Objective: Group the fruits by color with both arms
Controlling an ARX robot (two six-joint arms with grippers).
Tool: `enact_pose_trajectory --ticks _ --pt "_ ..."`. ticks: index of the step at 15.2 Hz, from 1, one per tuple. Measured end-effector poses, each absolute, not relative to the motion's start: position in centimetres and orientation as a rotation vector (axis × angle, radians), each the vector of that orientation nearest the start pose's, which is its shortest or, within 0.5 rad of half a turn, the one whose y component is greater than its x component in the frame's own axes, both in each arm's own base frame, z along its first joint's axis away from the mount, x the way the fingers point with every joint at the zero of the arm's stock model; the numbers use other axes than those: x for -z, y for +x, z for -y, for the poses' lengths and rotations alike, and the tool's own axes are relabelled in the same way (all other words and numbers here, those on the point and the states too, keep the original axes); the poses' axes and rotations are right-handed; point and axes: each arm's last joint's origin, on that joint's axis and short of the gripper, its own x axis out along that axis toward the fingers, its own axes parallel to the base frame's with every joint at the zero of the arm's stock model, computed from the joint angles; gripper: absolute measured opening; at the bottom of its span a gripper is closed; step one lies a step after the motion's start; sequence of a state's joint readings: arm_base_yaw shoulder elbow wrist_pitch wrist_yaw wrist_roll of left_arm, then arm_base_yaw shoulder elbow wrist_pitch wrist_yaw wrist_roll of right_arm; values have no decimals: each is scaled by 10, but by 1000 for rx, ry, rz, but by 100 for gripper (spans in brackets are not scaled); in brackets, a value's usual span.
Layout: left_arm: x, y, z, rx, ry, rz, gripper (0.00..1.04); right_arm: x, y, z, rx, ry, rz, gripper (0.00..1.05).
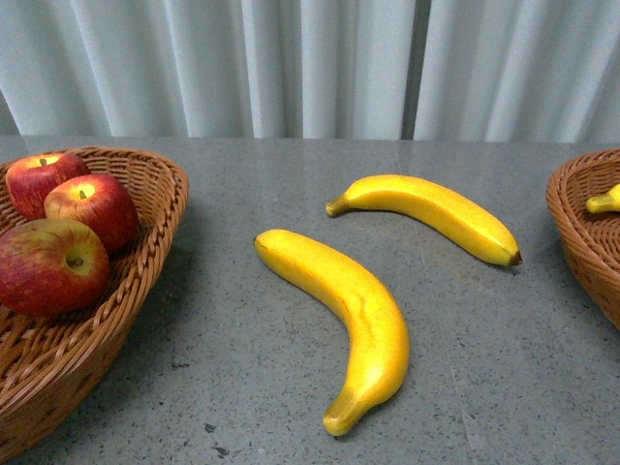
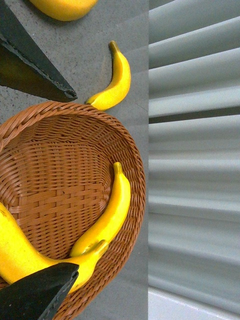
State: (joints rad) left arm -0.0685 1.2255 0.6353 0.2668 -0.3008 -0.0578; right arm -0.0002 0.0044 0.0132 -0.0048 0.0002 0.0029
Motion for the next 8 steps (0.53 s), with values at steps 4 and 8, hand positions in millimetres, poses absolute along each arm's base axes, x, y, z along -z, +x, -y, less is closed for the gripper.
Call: enact_pose_trajectory --ticks 4,8 --pt "-212 240 3 -296 -55 -354 79 -167 97 0 0 3 4 98" --pt "-229 226 3 -292 -72 -237 98 -167 97 0 0 3 4 98"
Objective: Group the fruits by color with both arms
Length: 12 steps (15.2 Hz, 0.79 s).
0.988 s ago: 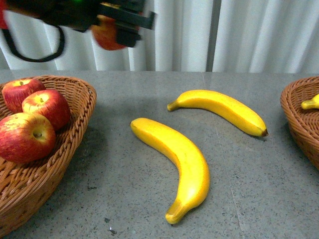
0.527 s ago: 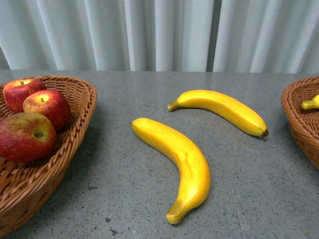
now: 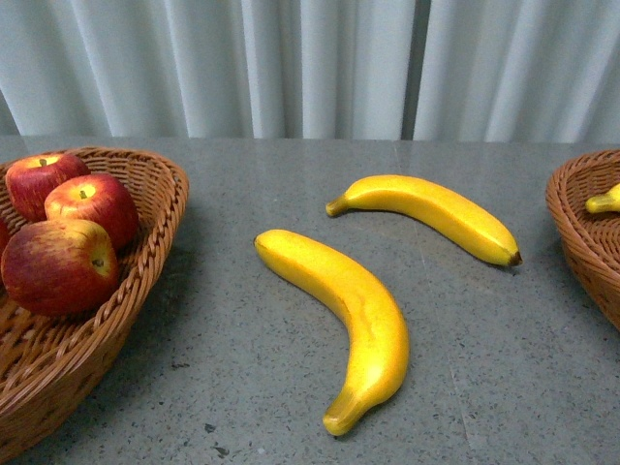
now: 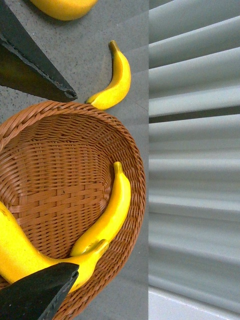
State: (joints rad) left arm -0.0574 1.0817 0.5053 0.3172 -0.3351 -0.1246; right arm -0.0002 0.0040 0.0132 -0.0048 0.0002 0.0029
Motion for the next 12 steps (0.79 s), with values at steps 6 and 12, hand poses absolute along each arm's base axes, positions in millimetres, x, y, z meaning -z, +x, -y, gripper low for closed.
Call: enact_pose_trajectory --ticks 6,12 --pt "-246 201 8 -251 -48 -94 98 -167 97 0 0 3 4 98" --pt "-175 130 0 2 -17 -11 1 -167 97 0 0 3 4 98"
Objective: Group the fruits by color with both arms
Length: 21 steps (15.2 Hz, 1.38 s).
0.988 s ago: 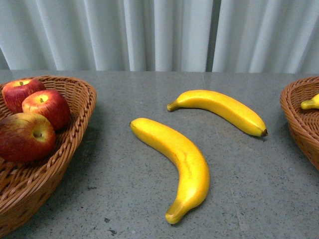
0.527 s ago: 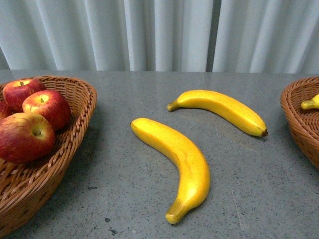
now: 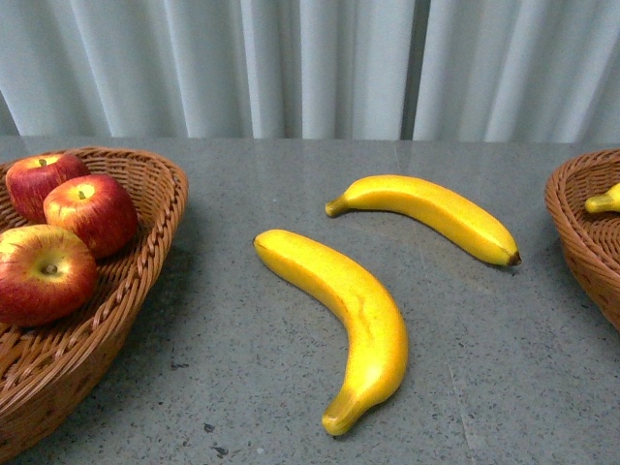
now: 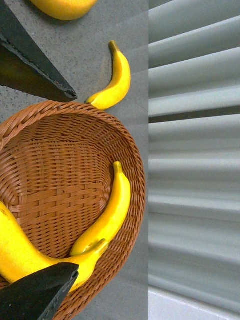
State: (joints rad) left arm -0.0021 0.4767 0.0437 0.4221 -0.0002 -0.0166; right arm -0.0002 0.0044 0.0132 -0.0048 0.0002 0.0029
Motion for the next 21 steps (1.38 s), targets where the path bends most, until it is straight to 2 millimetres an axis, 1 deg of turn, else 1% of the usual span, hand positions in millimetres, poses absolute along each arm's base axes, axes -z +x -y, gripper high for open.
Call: enact_pose_trajectory --ticks 1,9,21 --pt "-173 126 0 2 -17 30 1 -167 97 0 0 3 4 98" --pt "-171 121 0 2 -16 7 1 -167 97 0 0 3 4 98" --pt "-170 106 0 1 -16 1 1 -167 97 0 0 3 4 98"
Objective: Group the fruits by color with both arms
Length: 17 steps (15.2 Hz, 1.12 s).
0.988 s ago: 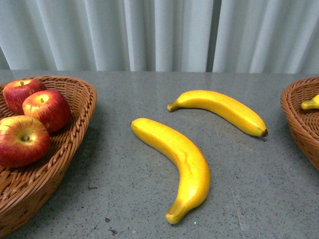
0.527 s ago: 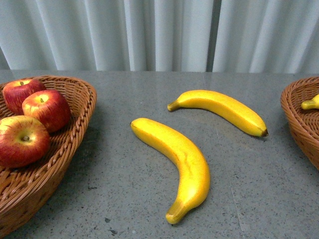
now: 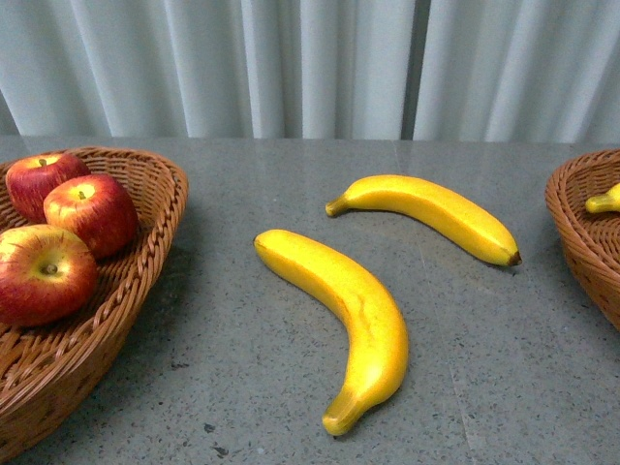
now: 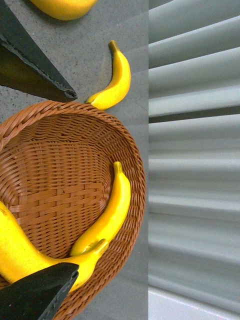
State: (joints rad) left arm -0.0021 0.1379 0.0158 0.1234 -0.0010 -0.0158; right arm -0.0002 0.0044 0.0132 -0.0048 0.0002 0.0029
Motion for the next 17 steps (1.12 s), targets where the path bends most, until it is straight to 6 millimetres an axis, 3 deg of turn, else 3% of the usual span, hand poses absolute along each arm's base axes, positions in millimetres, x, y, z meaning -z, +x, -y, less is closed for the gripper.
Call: enact_pose_trajectory --ticks 5,6,12,14,16,17 --pt "-168 97 0 0 -14 5 1 -167 97 0 0 2 4 98" --pt "-167 97 0 0 -14 -1 6 -167 97 0 0 3 5 98" --pt "-167 97 0 0 -14 1 80 -167 97 0 0 3 4 98" --pt "-167 97 0 0 -11 1 100 -167 97 0 0 3 4 98" --pt "-168 97 0 4 -10 2 98 -168 105 3 -190 129 -229 98" --pt "-167 97 0 -2 -10 1 98 -181 117 -5 -348 161 -236 98"
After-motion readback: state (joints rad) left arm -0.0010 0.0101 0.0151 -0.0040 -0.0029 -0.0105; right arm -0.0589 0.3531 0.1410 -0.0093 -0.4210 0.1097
